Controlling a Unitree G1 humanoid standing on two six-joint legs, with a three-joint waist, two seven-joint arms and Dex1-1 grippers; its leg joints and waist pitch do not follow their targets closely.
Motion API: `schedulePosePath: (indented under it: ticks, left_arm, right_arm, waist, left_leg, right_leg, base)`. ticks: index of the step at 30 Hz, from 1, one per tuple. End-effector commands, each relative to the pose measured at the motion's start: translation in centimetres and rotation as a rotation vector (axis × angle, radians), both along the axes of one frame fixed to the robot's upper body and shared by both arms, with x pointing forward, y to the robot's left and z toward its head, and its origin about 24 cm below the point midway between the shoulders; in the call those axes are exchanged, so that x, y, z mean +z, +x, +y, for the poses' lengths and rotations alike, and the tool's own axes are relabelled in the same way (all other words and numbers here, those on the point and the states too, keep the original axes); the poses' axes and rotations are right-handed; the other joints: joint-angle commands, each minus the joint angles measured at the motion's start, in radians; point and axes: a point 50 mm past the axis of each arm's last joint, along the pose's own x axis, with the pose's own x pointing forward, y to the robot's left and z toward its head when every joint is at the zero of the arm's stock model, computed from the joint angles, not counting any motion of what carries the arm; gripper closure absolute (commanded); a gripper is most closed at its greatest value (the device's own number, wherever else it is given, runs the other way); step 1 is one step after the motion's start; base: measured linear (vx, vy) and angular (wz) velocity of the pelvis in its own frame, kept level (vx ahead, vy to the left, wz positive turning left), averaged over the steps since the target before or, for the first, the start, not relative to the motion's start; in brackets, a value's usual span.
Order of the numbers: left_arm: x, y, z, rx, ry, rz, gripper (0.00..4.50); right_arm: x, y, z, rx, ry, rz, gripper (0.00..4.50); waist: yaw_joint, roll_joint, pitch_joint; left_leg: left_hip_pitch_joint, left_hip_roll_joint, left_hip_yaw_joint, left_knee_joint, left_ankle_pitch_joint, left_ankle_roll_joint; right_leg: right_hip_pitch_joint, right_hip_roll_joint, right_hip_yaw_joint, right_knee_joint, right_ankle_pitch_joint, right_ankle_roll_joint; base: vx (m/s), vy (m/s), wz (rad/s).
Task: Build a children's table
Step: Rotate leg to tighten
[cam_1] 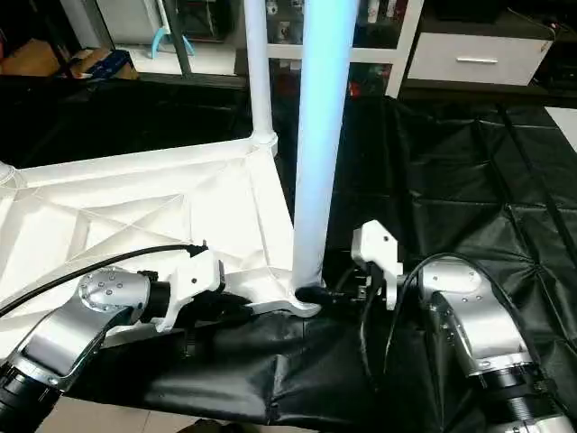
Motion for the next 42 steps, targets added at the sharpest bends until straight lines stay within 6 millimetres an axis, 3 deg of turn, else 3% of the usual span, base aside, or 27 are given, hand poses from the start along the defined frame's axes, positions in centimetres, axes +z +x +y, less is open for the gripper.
schedulePosePath:
  ticks: [1,12,17,19,21,23,24,26,27,28,29,32,34,35,36,37,38,40,41,42]
  left_arm:
    - [-1.1,-0.8,-0.8,-0.048,0.023,0.052,4.5]
    - [-1.1,-0.7,-0.6,-0.047,0.03,0.05,4.5]
    - [-1.1,-0.6,-0.7,-0.045,0.029,0.049,4.5]
    - [-1.3,-0.1,-0.7,-0.008,0.035,0.028,4.5]
    - [-1.4,0.7,-0.8,0.053,0.04,0.002,4.5]
    - [-1.4,1.5,-1.1,0.11,0.037,-0.02,4.5]
    - [-1.4,1.7,-1.2,0.126,0.034,-0.027,4.5]
    - [-1.0,3.4,-2.1,0.225,0.021,-0.093,4.5]
    - [-0.9,4.1,-2.5,0.262,0.017,-0.12,4.5]
    - [-0.9,4.1,-2.5,0.262,0.017,-0.12,4.5]
    - [-0.6,4.9,-3.0,0.314,0.014,-0.158,4.5]
    - [0.2,6.7,-4.2,0.429,-0.017,-0.238,4.5]
    - [0.4,7.1,-4.6,0.454,-0.029,-0.254,4.5]
    - [0.7,7.7,-5.4,0.477,-0.043,-0.283,4.5]
    - [0.8,7.8,-5.6,0.475,-0.046,-0.288,4.5]
    - [0.8,7.8,-5.7,0.471,-0.049,-0.292,4.5]
    - [0.8,7.7,-5.8,0.46,-0.048,-0.291,4.5]
    - [0.5,7.6,-5.7,0.439,-0.041,-0.287,4.5]
    - [0.2,7.4,-5.5,0.418,-0.032,-0.281,4.5]
    - [0.0,7.3,-5.5,0.409,-0.028,-0.278,4.5]
  right_arm:
    - [-0.2,-0.4,1.2,0.071,-0.007,-0.006,1.43]
    - [-0.4,-0.5,1.0,0.091,-0.012,0.026,2.43]
    - [-0.5,-0.4,0.9,0.063,-0.008,0.018,2.56]
    - [-0.8,0.3,0.9,-0.044,0.001,0.01,2.57]
    - [-1.5,1.0,1.0,-0.155,-0.018,0.002,2.58]
    - [-2.3,1.6,1.1,-0.251,-0.047,-0.006,2.59]
    - [-2.5,1.7,1.2,-0.279,-0.054,-0.008,2.59]
    - [-3.6,2.8,1.5,-0.523,-0.056,-0.006,2.6]
    - [-3.9,3.1,1.7,-0.619,-0.05,0.001,2.6]
    - [-3.9,3.1,1.7,-0.619,-0.05,0.001,2.6]
    - [-4.2,3.4,1.9,-0.702,-0.048,0.007,2.6]
    - [-4.7,3.9,2.5,-0.927,-0.062,-0.04,2.6]
    - [-4.7,4.1,2.8,-0.987,-0.058,-0.064,2.6]
    - [-4.6,4.2,4.1,-1.023,-0.033,-0.092,2.61]
    - [-4.5,4.3,4.5,-1.03,-0.019,-0.1,2.61]
    - [-4.3,4.3,5.0,-1.014,0.015,-0.083,2.61]
    - [-4.1,4.4,5.3,-0.999,0.046,-0.077,2.61]
    - [-3.5,4.1,6.0,-0.904,0.145,-0.05,2.61]
    - [-2.8,3.8,6.4,-0.836,0.199,-0.065,2.05]
    - [-2.5,3.7,6.5,-0.821,0.211,-0.083,2.05]
  waist:
    - [-0.002,-0.019,-0.065]
    - [-0.001,-0.015,-0.063]
    - [-0.002,-0.015,-0.062]
    - [-0.006,-0.016,-0.061]
    - [-0.008,-0.015,-0.058]
    - [-0.012,-0.017,-0.051]
    - [-0.014,-0.019,-0.047]
    - [-0.022,-0.019,-0.037]
    - [-0.03,-0.016,-0.034]
    - [-0.034,-0.017,-0.038]
    - [-0.044,-0.017,-0.036]
    - [-0.052,-0.009,-0.035]
    - [-0.052,-0.014,-0.036]
    - [-0.056,-0.003,-0.034]
    - [-0.056,-0.002,-0.037]
    - [-0.055,0.006,-0.037]
    - [-0.055,0.0,-0.037]
    - [-0.054,0.004,-0.033]
    - [-0.052,0.005,-0.033]
    - [-0.051,0.004,-0.034]
  left_leg:
    - [0.031,0.099,-0.052,-0.08,-0.114,0.115]
    - [0.033,0.1,-0.052,-0.082,-0.162,0.094]
    - [0.033,0.099,-0.053,-0.085,-0.189,0.078]
    - [0.03,0.098,-0.053,-0.085,-0.186,0.078]
    - [0.03,0.097,-0.053,-0.087,-0.213,0.064]
    - [0.036,0.094,-0.054,-0.091,-0.287,0.029]
    - [0.036,0.094,-0.057,-0.094,-0.328,0.004]
    - [0.037,0.089,-0.061,-0.098,-0.393,-0.034]
    - [0.051,0.084,-0.066,-0.097,-0.472,-0.069]
    - [0.057,0.082,-0.07,-0.096,-0.502,-0.082]
    - [0.05,0.084,-0.08,-0.105,-0.55,-0.092]
    - [0.058,0.081,-0.079,-0.111,-0.586,-0.107]
    - [0.058,0.079,-0.08,-0.111,-0.591,-0.097]
    - [0.059,0.079,-0.082,-0.116,-0.616,-0.098]
    - [0.06,0.079,-0.082,-0.116,-0.618,-0.098]
    - [0.061,0.08,-0.083,-0.119,-0.622,-0.098]
    - [0.061,0.08,-0.081,-0.119,-0.622,-0.091]
    - [0.06,0.081,-0.081,-0.121,-0.631,-0.08]
    - [0.059,0.082,-0.077,-0.121,-0.617,-0.078]
    - [0.059,0.083,-0.077,-0.12,-0.611,-0.076]
  right_leg:
    - [0.033,-0.057,0.025,-0.035,-0.108,-0.275]
    - [0.032,-0.057,0.026,-0.039,-0.148,-0.273]
    - [0.031,-0.057,0.027,-0.042,-0.177,-0.264]
    - [0.03,-0.056,0.028,-0.042,-0.177,-0.263]
    - [0.026,-0.056,0.029,-0.048,-0.223,-0.254]
    - [0.021,-0.057,0.03,-0.059,-0.332,-0.233]
    - [0.019,-0.058,0.031,-0.064,-0.407,-0.207]
    - [0.008,-0.052,0.03,-0.075,-0.513,-0.165]
    - [-0.004,-0.05,0.025,-0.084,-0.602,-0.131]
    - [-0.005,-0.05,0.022,-0.087,-0.628,-0.115]
    - [0.001,-0.049,0.017,-0.086,-0.628,-0.086]
    - [-0.008,-0.041,0.013,-0.097,-0.601,-0.075]
    - [-0.006,-0.045,0.012,-0.101,-0.588,-0.071]
    - [-0.008,-0.044,0.008,-0.104,-0.586,-0.066]
    - [-0.006,-0.044,0.007,-0.104,-0.577,-0.065]
    - [-0.005,-0.045,0.007,-0.104,-0.565,-0.066]
    - [-0.006,-0.045,0.008,-0.106,-0.548,-0.067]
    - [-0.007,-0.049,0.011,-0.108,-0.547,-0.069]
    - [-0.009,-0.049,0.014,-0.107,-0.53,-0.077]
    - [-0.008,-0.05,0.015,-0.107,-0.524,-0.08]
  base:
    - [0.0,0.0,0.0]
    - [0.0,0.0,0.0]
    - [0.0,0.0,0.0]
    - [0.0,0.0,0.0]
    - [0.0,0.0,0.0]
    - [0.0,0.0,0.0]
    - [-0.052,-0.005,-0.03]
    - [-0.057,-0.004,-0.03]
    - [-0.084,0.0,-0.03]
    - [-0.084,0.0,-0.03]
    - [-0.07,0.016,-0.06]
    - [0.0,0.0,0.0]
    - [0.0,0.0,0.0]
    - [0.0,0.0,0.0]
    - [0.0,0.0,0.0]
    - [0.0,0.0,0.0]
    - [0.0,0.0,0.0]
    - [0.0,0.0,0.0]
    - [0.0,0.0,0.0]
    - [0.0,0.0,0.0]
